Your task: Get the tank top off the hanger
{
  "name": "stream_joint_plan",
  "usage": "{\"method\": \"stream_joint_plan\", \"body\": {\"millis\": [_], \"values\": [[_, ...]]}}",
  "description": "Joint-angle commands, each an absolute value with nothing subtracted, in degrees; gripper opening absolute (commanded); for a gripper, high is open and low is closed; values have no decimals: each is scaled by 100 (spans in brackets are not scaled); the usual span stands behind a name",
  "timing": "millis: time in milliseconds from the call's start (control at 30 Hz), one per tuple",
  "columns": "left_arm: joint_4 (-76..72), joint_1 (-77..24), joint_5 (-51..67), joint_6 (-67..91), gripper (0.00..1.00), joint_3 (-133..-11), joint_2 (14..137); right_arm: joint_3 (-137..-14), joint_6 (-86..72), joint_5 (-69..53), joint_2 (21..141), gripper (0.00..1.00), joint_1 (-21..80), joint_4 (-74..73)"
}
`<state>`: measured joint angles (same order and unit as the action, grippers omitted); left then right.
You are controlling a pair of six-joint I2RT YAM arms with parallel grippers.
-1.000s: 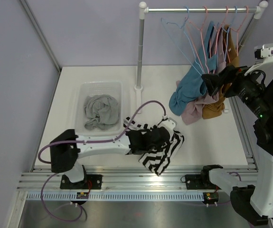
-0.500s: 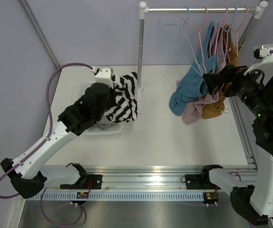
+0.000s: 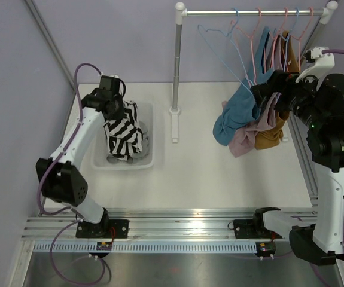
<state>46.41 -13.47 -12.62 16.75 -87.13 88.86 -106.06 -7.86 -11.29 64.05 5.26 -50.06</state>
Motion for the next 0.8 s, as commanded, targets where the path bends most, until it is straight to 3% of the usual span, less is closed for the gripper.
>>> {"method": "stream_joint_plan", "body": {"millis": [0, 133, 233, 333, 367, 400, 500, 567, 600, 767], "values": [[5123, -1109, -669, 1477, 0, -9280, 9920, -10565, -835, -835, 6591, 100, 510, -4597], [5300, -905, -475, 1564, 0, -9448, 10906, -10599, -852, -861, 6671, 100, 510, -4465], [5335, -861, -431, 1591, 9, -9457, 11153, -10827, -835, -642, 6855, 99, 510, -4623], [5352, -861, -492, 1626, 23, -9510, 10873, -11003, -695, -142, 7127, 100, 518, -4763], [5370, -861, -510, 1626, 43, -9571, 10776, -11074, -625, -19, 7345, 99, 519, -4859], [5388, -861, -492, 1617, 53, -9589, 10514, -11179, -572, 183, 7487, 99, 510, -4956], [5519, -861, -579, 1600, 78, -9755, 9961, -11618, -457, 535, 7997, 100, 492, -5185], [5581, -861, -545, 1582, 84, -9843, 9643, -11917, -370, 615, 8330, 100, 466, -5194], [5651, -861, -528, 1582, 95, -9948, 9363, -12188, -326, 598, 8436, 100, 457, -5203], [5766, -870, -449, 1556, 99, -9958, 8422, -13296, -62, 545, 9410, 95, 291, -5484]]}}
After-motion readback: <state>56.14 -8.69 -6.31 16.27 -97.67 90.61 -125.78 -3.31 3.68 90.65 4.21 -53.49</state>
